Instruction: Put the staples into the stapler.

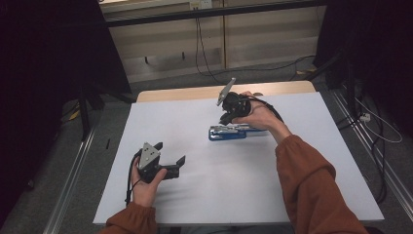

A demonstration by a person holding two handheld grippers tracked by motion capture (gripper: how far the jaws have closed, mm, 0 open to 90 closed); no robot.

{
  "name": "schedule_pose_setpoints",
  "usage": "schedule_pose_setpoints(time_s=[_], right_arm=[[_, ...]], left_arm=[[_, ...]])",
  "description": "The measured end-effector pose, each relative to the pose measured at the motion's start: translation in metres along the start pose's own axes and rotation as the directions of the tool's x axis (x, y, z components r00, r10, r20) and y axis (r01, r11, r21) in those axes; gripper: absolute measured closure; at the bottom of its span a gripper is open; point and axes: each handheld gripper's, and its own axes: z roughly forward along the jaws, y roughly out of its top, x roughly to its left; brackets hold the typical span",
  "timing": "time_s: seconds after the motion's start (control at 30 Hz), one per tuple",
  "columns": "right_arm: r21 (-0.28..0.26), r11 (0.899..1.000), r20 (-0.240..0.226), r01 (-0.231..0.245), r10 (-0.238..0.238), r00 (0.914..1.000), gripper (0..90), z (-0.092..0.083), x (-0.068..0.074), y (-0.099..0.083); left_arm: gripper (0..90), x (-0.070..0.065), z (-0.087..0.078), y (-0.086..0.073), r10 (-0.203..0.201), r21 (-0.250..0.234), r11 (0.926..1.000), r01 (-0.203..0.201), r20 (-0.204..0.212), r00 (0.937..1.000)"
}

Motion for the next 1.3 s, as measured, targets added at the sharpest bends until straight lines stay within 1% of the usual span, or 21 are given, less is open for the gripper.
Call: schedule_pose_setpoints(time_s=[0.07, 0.1, 0.13, 0.17, 0.23, 0.3, 0.37, 0.5, 0.53, 0.57, 0.63, 0.7, 0.77, 0.83, 0.97, 1.03, 1.07, 1.17, 1.2, 1.23, 1.3], right_arm=[[-0.004, 1.000, 0.000, 0.010, -0.010, 0.9999, 79.4, 0.002, -0.002, 0.001], [0.004, 1.000, 0.000, 0.003, -0.003, 1.0000, 79.4, 0.003, -0.001, 0.002], [0.008, 1.000, 0.002, 0.004, -0.004, 1.0000, 79.4, 0.005, -0.002, 0.003], [0.001, 1.000, -0.001, 0.004, -0.004, 1.0000, 79.4, 0.006, -0.002, 0.004], [0.003, 1.000, -0.002, 0.013, -0.013, 0.9999, 79.4, 0.009, -0.002, 0.005], [0.005, 1.000, -0.010, 0.006, -0.006, 0.9999, 79.4, 0.012, -0.001, 0.006], [0.005, 1.000, -0.019, 0.007, -0.007, 0.9998, 79.4, 0.017, 0.000, 0.006], [0.020, 1.000, -0.024, 0.009, -0.009, 0.9997, 79.4, 0.025, 0.001, 0.008], [0.015, 1.000, -0.027, 0.014, -0.013, 0.9995, 79.4, 0.027, 0.000, 0.008], [0.021, 1.000, -0.025, 0.007, -0.006, 0.9997, 79.4, 0.028, 0.000, 0.008], [0.031, 0.999, -0.027, 0.008, -0.007, 0.9996, 79.4, 0.031, 0.000, 0.009], [0.032, 0.999, -0.028, 0.018, -0.017, 0.9995, 79.4, 0.032, -0.001, 0.009], [0.023, 1.000, -0.034, 0.016, -0.015, 0.9993, 79.4, 0.034, -0.003, 0.010], [0.031, 0.999, -0.033, 0.024, -0.023, 0.9992, 79.4, 0.035, -0.004, 0.010], [0.044, 0.999, -0.042, 0.015, -0.013, 0.9990, 79.4, 0.037, -0.005, 0.011], [0.046, 0.999, -0.046, 0.029, -0.027, 0.9986, 79.4, 0.038, -0.005, 0.011], [0.055, 0.998, -0.041, 0.024, -0.022, 0.9989, 79.4, 0.038, -0.005, 0.011], [0.061, 0.998, -0.038, 0.024, -0.022, 0.9990, 79.4, 0.039, -0.006, 0.011], [0.058, 0.998, -0.043, 0.032, -0.029, 0.9986, 79.4, 0.040, -0.007, 0.010], [0.061, 0.998, -0.043, 0.025, -0.022, 0.9988, 79.4, 0.041, -0.006, 0.010], [0.070, 0.997, -0.040, 0.027, -0.024, 0.9989, 79.4, 0.041, -0.006, 0.010]], left_arm=[[4.2, 0.000, 0.000, 0.000, 0.003, 0.005, 1.0000, -0.003, 0.002, 1.0000], [4.2, -0.001, 0.000, 0.000, -0.002, -0.001, 1.0000, 0.002, 0.002, 1.0000], [4.2, -0.001, 0.000, 0.000, 0.001, -0.001, 1.0000, -0.001, 0.002, 1.0000], [4.2, 0.000, -0.001, 0.000, 0.009, 0.004, 1.0000, -0.009, 0.001, 1.0000], [4.2, 0.000, 0.000, 0.000, 0.008, 0.005, 1.0000, -0.008, 0.002, 1.0000], [4.2, -0.001, 0.000, 0.000, 0.003, 0.000, 1.0000, -0.003, 0.002, 1.0000], [4.2, -0.001, 0.000, 0.000, 0.009, 0.002, 1.0000, -0.009, 0.004, 0.9999], [4.2, -0.001, -0.001, 0.000, 0.012, 0.002, 0.9999, -0.012, 0.002, 0.9999], [4.2, -0.001, -0.001, 0.000, 0.013, 0.002, 0.9999, -0.013, 0.003, 0.9999], [4.2, -0.001, -0.001, 0.000, 0.013, 0.002, 0.9999, -0.013, 0.003, 0.9999], [4.2, -0.001, -0.001, 0.000, 0.014, 0.002, 0.9999, -0.014, 0.003, 0.9999], [4.2, -0.001, -0.001, 0.000, 0.016, 0.003, 0.9999, -0.016, 0.003, 0.9999], [4.2, -0.001, -0.001, 0.000, 0.017, 0.002, 0.9999, -0.017, 0.003, 0.9999], [4.2, -0.001, -0.001, 0.000, 0.017, 0.002, 0.9999, -0.017, 0.002, 0.9999], [4.2, -0.001, -0.001, 0.000, 0.015, 0.000, 0.9999, -0.015, 0.003, 0.9999], [4.2, -0.001, -0.001, 0.000, 0.016, 0.000, 0.9999, -0.016, 0.004, 0.9999], [4.2, -0.001, -0.001, 0.000, 0.014, -0.003, 0.9999, -0.014, 0.003, 0.9999], [4.2, -0.001, -0.001, 0.000, 0.017, 0.000, 0.9999, -0.017, 0.002, 0.9999], [4.2, -0.001, -0.001, 0.000, 0.017, 0.001, 0.9998, -0.017, 0.002, 0.9998], [4.2, -0.001, -0.001, 0.000, 0.019, 0.002, 0.9998, -0.019, 0.003, 0.9998], [4.2, -0.001, -0.001, 0.000, 0.020, 0.001, 0.9998, -0.020, 0.004, 0.9998]])
